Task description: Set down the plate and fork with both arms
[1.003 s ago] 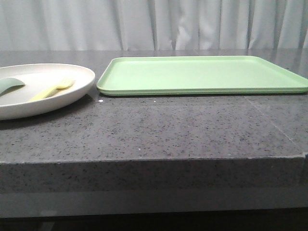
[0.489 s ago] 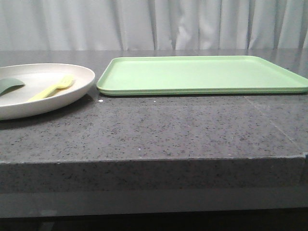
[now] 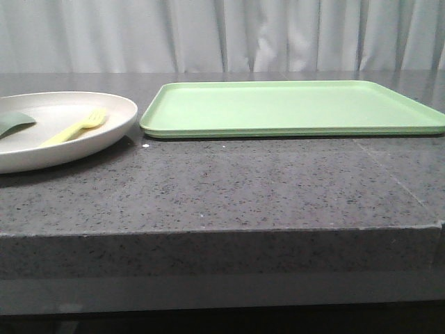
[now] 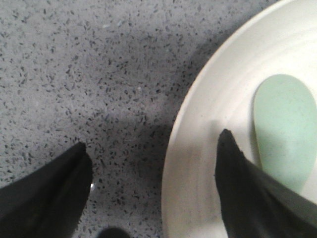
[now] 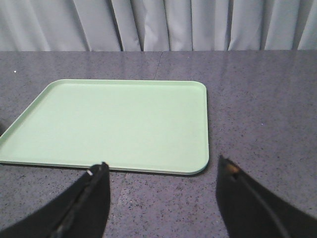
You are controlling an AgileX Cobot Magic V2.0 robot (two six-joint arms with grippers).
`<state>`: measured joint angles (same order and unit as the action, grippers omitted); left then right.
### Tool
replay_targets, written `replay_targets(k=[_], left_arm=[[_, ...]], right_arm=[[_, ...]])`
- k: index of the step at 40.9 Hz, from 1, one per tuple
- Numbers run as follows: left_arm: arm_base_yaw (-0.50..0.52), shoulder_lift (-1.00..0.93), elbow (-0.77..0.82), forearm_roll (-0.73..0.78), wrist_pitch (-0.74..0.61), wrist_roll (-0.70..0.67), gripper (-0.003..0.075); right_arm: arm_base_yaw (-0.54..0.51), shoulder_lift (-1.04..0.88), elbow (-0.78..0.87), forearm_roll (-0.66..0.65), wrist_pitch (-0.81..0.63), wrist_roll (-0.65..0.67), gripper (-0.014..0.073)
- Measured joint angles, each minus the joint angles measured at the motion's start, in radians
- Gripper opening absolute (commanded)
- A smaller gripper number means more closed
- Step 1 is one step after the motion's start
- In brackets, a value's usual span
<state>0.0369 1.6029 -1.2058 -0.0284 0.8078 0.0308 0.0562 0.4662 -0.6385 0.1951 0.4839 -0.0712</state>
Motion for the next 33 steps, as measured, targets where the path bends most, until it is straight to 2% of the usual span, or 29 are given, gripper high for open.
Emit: replay_targets(k=[4,33], left_arm=[[0.0,0.018,-0.002,0.0,0.014,0.0,0.0435],[0.0,0.022,-0.004,-0.023,0.018,0.0,0.0096]], right_arm=[[0.0,0.0,0.0,0.0,0.0,0.0,0.0492],[0.0,0.0,0.0,0.0,0.0,0.0,0.0492]])
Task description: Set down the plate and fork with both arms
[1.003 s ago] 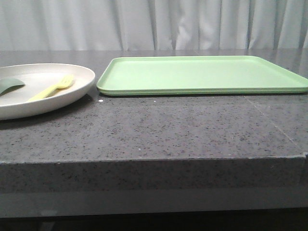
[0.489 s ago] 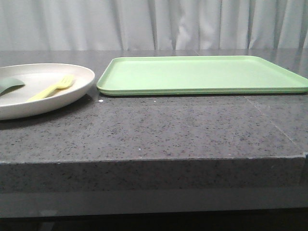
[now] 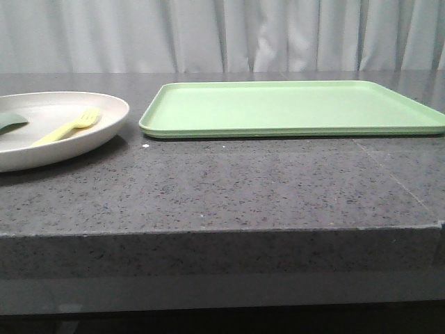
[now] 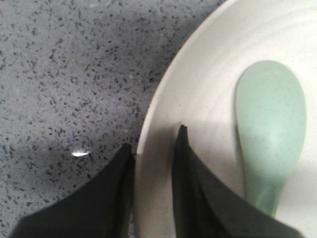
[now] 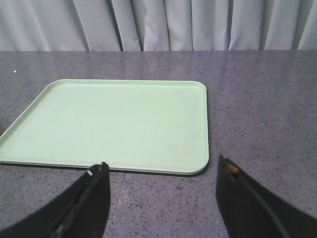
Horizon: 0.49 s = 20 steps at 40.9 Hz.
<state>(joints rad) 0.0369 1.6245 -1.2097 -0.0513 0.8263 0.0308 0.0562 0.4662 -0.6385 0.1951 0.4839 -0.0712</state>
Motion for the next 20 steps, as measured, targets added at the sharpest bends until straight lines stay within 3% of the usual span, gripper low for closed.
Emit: replay_targets(k=[8,20], left_arm=[[0.002,0.0,-0.002,-0.004,0.0,0.0,-0.0015],[0.002,0.0,-0.006,-0.02,0.0,-0.002,-0.0018]], right_arm=[[0.0,0.0,0.0,0.0,0.0,0.0,0.0492],[0.0,0.0,0.0,0.0,0.0,0.0,0.0492]])
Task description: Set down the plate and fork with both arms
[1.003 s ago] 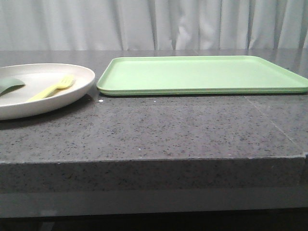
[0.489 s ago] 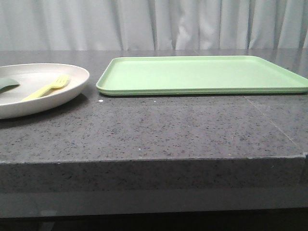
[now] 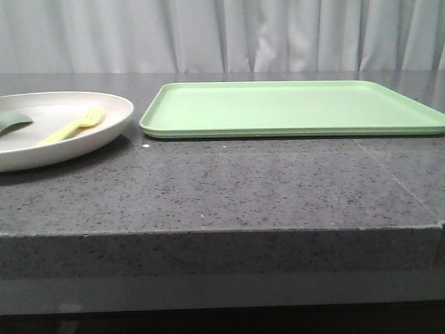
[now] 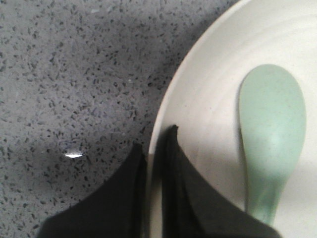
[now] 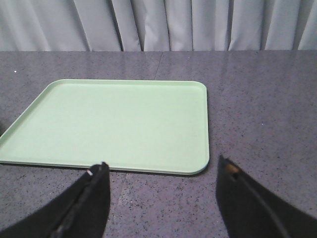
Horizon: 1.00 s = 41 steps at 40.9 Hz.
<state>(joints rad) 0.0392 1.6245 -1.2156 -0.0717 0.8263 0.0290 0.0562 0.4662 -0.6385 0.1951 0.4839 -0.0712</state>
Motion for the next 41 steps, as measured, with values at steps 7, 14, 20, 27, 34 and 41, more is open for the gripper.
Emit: replay_targets(k=[7,14,20,27,34,41], left_arm=[[0.0,0.0,-0.009,-0.002,0.009,0.0,-0.0018],[0.0,0.0,-0.035,-0.014,0.033,0.0,-0.0018],[0.009,0.0,-0.059,-0.056,0.049,0.02,-0.0018],[0.077,0.0,-0.061,-0.182,0.071,0.101,-0.0018],[0.157,0.002,-0.061,-0.276,0.081,0.175,-0.0018],[0.228,0.005,-0.061,-0.389,0.104,0.276,-0.0018]], right_arm=[[0.0,0.0,0.0,0.0,0.0,0.0,0.0492],[0.0,0.0,0.0,0.0,0.0,0.0,0.0492],[0.0,0.0,0.0,0.0,0.0,0.0,0.0492],[0.0,0.0,0.0,0.0,0.0,0.0,0.0492],[0.0,0.0,0.0,0.0,0.0,0.0,0.0492],[0.0,0.0,0.0,0.0,0.0,0.0,0.0492]])
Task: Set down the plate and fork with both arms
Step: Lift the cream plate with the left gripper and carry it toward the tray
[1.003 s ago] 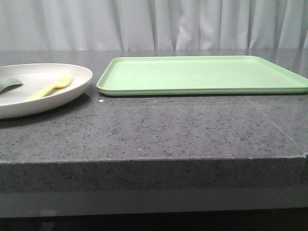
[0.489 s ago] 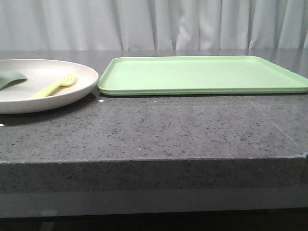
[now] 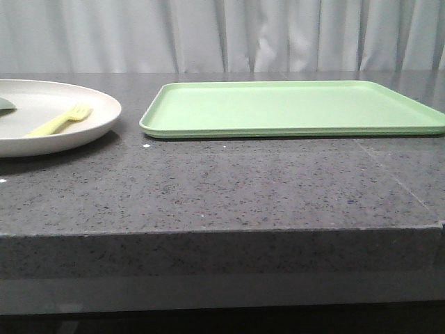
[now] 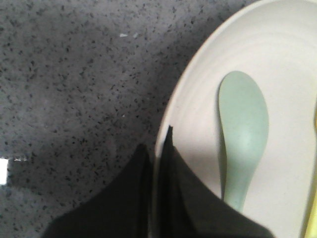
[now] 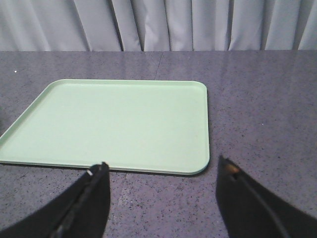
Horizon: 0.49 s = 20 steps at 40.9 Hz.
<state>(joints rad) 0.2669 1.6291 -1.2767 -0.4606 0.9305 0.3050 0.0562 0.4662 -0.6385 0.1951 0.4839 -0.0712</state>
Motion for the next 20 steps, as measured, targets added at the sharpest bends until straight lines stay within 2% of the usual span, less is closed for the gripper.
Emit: replay_targets(k=[11,20], left_arm=[[0.05,0.002,0.0,-0.204,0.025,0.113,-0.0018],[0.05,0.002,-0.028,-0.238,0.049,0.123,-0.0018]], right_arm=[[0.0,0.0,0.0,0.0,0.0,0.0,0.0492],[0.0,0.0,0.0,0.0,0.0,0.0,0.0492]])
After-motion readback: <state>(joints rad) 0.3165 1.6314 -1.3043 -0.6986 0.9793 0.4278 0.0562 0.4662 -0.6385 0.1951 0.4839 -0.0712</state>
